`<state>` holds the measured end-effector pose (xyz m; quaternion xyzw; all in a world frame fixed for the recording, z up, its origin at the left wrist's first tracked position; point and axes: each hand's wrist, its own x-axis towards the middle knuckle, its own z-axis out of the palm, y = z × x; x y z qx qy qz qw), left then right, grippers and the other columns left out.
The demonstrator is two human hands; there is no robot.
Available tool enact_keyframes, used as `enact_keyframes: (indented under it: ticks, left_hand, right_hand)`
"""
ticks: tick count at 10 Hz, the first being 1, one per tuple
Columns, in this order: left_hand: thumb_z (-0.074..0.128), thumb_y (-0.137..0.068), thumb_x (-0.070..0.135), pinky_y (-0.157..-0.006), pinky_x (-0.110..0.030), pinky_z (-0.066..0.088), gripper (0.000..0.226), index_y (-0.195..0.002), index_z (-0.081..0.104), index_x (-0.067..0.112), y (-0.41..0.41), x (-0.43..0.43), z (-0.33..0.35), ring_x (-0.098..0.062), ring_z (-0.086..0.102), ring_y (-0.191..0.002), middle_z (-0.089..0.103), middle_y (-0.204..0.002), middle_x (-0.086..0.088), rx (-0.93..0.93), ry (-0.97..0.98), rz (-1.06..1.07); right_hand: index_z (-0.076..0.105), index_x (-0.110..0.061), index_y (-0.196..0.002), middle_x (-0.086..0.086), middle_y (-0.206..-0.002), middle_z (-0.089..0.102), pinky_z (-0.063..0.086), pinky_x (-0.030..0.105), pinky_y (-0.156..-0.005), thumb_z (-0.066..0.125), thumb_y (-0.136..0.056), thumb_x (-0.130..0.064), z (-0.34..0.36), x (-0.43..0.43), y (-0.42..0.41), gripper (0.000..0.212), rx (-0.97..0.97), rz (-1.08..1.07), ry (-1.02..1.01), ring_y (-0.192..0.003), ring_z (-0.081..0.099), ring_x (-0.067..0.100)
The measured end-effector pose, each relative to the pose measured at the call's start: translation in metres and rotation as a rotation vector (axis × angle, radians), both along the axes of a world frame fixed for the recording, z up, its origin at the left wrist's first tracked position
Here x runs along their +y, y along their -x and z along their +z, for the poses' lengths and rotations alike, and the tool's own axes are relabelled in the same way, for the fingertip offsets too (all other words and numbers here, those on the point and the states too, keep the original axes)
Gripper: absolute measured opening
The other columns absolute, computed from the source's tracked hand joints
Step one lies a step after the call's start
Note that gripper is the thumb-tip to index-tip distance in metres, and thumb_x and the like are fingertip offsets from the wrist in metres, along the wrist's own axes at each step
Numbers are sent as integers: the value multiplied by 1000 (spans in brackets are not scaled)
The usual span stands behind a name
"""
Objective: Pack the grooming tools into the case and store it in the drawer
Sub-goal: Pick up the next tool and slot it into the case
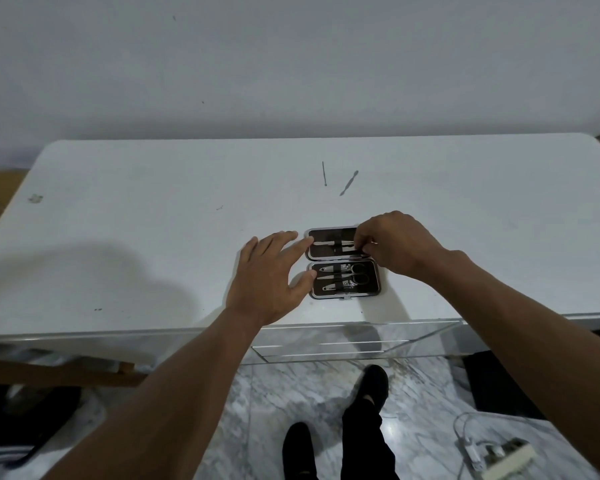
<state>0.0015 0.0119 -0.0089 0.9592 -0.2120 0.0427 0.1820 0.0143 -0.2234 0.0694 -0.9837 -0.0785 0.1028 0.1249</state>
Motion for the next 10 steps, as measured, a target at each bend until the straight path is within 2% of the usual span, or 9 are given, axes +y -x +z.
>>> enact_keyframes:
  ticks: [3,8,9,10]
  left_hand:
    - [39,-91,56,-117,-43,21,56,-142,44,36,0,-1,0,-12,37,-137,47,-146,9,-8,-2,-2]
    - [41,-90,56,-117,-42,20,55,-142,45,37,0,0,1,-11,37,-137,47,-145,10,3,13,2]
    - [42,-91,56,-117,-42,19,55,-142,44,37,0,0,1,-11,36,-137,47,-146,10,5,14,2]
    - [42,-91,56,-117,-42,20,55,-142,44,36,0,0,1,-11,37,-137,47,-146,9,5,13,0]
  right_hand:
    - [74,-17,-91,3,-88,76,51,30,-78,61,-80,-3,2,-3,-5,22,22,57,-26,-87,66,25]
    - [74,-15,-92,2,-90,76,40,23,-71,58,-83,-6,7,3,-9,21,-10,138,12,-84,65,24]
    - [73,-15,-92,4,-88,75,41,25,-70,56,-83,-6,6,4,-10,21,-3,153,39,-83,64,25]
    - [71,-16,-90,8,-85,72,49,31,-71,54,-83,-6,7,4,-9,21,8,167,67,-79,63,29]
